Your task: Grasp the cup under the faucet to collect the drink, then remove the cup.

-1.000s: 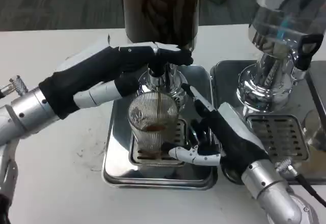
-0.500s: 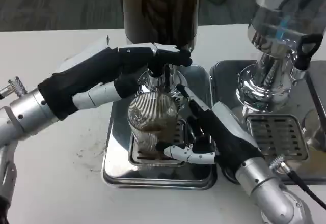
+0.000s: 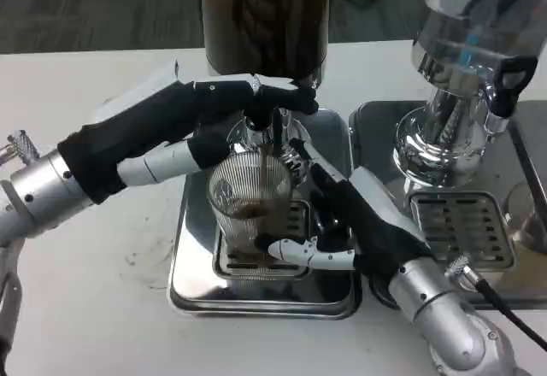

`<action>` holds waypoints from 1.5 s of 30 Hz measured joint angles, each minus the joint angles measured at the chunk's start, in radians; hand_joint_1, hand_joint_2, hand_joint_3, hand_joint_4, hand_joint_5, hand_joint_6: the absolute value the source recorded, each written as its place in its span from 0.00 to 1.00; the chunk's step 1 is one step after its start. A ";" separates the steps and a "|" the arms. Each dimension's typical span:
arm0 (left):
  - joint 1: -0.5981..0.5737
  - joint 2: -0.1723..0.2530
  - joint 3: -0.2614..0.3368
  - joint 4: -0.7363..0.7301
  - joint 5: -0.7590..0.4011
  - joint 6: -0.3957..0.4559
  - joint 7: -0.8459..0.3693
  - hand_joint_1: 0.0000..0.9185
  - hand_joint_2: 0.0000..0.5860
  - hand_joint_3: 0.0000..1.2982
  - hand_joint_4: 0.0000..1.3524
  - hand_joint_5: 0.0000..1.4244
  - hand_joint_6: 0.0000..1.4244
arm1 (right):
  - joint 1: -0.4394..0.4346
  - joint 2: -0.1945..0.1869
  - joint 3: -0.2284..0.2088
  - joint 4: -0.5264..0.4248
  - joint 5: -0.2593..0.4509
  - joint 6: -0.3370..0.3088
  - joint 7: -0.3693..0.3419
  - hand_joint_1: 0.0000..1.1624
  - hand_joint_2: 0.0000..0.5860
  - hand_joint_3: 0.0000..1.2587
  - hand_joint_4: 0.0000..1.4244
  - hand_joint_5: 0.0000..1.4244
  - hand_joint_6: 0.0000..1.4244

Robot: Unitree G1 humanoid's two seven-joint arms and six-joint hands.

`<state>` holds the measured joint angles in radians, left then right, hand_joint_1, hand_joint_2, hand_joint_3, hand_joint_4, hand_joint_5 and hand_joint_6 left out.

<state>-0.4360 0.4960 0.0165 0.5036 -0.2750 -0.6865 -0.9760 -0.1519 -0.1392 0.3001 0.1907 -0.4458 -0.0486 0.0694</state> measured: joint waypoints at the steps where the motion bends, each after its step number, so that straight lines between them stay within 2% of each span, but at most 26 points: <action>1: 0.001 0.000 0.000 0.000 0.001 -0.002 0.001 0.00 0.13 0.26 0.15 0.13 0.09 | -0.001 0.001 0.000 0.001 0.000 0.000 0.000 0.59 0.33 0.00 0.00 0.00 0.05; 17: 0.018 0.005 -0.003 -0.022 0.006 -0.005 0.020 0.00 0.13 0.26 0.15 0.13 0.09 | -0.010 0.010 0.001 0.007 -0.003 0.008 -0.008 0.57 0.34 0.00 0.00 0.00 0.04; 34: 0.031 0.039 -0.037 -0.027 0.048 -0.084 0.086 0.00 0.13 0.26 0.16 0.13 0.09 | -0.020 0.012 0.001 0.010 -0.003 0.016 -0.011 0.55 0.35 0.00 0.00 0.00 0.03; 45: 0.044 0.040 -0.029 -0.020 0.021 -0.080 0.097 0.00 0.14 0.26 0.16 0.13 0.09 | -0.020 0.013 0.001 0.009 0.000 0.016 -0.011 0.53 0.35 0.00 0.00 0.00 0.03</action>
<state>-0.3922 0.5359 -0.0128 0.4839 -0.2544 -0.7666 -0.8793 -0.1715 -0.1258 0.3015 0.2002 -0.4458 -0.0326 0.0581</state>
